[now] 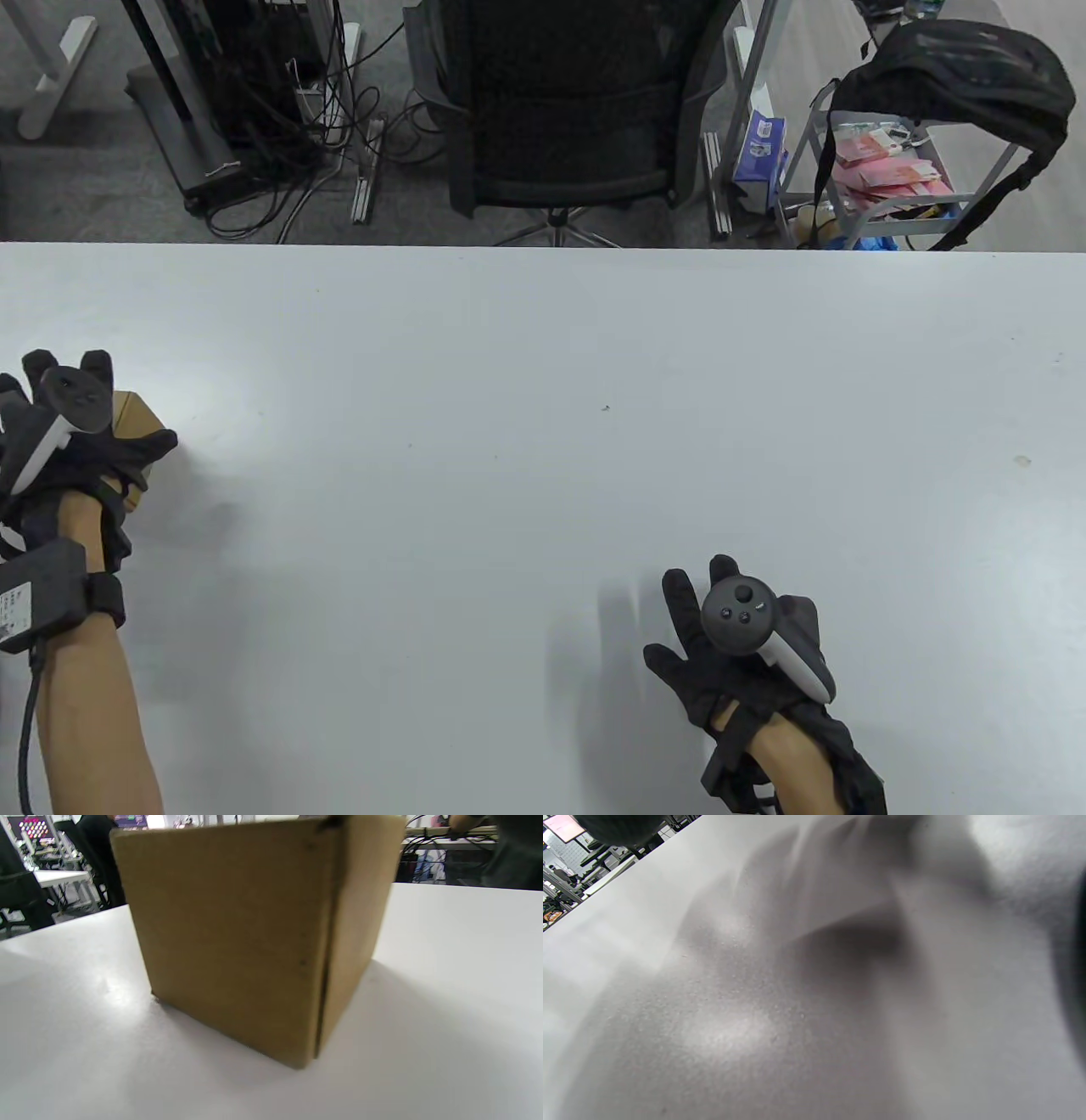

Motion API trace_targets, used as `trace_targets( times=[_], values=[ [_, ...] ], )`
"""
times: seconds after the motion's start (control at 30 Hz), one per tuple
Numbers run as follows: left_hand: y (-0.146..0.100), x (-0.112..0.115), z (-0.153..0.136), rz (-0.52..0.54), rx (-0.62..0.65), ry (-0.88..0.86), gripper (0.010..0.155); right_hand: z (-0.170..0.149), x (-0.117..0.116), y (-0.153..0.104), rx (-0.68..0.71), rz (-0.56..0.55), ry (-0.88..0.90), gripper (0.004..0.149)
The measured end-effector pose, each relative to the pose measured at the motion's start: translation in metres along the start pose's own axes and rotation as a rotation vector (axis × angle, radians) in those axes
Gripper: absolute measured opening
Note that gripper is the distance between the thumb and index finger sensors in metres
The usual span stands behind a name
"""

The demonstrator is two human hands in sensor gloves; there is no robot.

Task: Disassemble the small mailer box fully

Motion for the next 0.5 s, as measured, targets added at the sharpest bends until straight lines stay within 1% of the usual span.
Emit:
trace_targets(
  times=[0.03, 0.07, 0.13, 0.17, 0.2, 0.23, 0.27, 0.33, 0.4, 0.47, 0.5],
  values=[
    [0.003, 0.002, -0.003, -0.013, -0.004, -0.021, 0.106, 0.000, 0.000, 0.001, -0.004, 0.001, 0.000, 0.077],
    [0.008, 0.008, -0.007, -0.051, -0.013, -0.053, 0.107, 0.000, 0.000, 0.001, -0.006, 0.001, 0.003, 0.077],
    [0.016, 0.021, -0.012, -0.135, -0.030, -0.074, 0.107, 0.002, 0.000, 0.001, -0.005, -0.003, 0.007, 0.077],
    [0.020, 0.027, -0.016, -0.194, -0.025, -0.117, 0.106, 0.003, 0.000, 0.000, -0.001, -0.007, 0.007, 0.077],
    [0.019, 0.026, -0.017, -0.185, -0.034, -0.172, 0.105, 0.004, 0.000, 0.000, 0.001, -0.009, 0.006, 0.077],
    [0.020, 0.025, -0.018, -0.111, -0.031, -0.223, 0.103, 0.005, 0.000, 0.000, 0.006, -0.010, 0.004, 0.076],
    [0.022, 0.024, -0.018, -0.084, -0.032, -0.212, 0.100, 0.006, 0.000, -0.001, 0.007, -0.011, 0.004, 0.076],
    [0.021, 0.025, -0.018, -0.080, -0.022, -0.130, 0.096, 0.007, -0.001, 0.000, 0.011, -0.007, -0.001, 0.076],
    [0.019, 0.026, -0.018, 0.022, -0.010, -0.153, 0.092, 0.009, -0.002, 0.001, 0.011, 0.000, -0.006, 0.076],
    [0.015, 0.025, -0.017, 0.086, -0.016, -0.170, 0.089, 0.009, -0.004, 0.003, 0.002, 0.005, -0.010, 0.076],
    [0.012, 0.023, -0.015, 0.098, -0.019, -0.160, 0.088, 0.009, -0.004, 0.003, -0.004, 0.009, -0.012, 0.076]
  ],
)
Point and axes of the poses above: the tracker on the back of each hand, its own z axis roughly to the thumb side, its own y axis roughly from the wrist to the fingertips, x = y × z, the point moved 1 cm from there along y, roughly from the wrist to the fingertips, and after that the axes turned 1 degree about y, right-handed, at the moved point
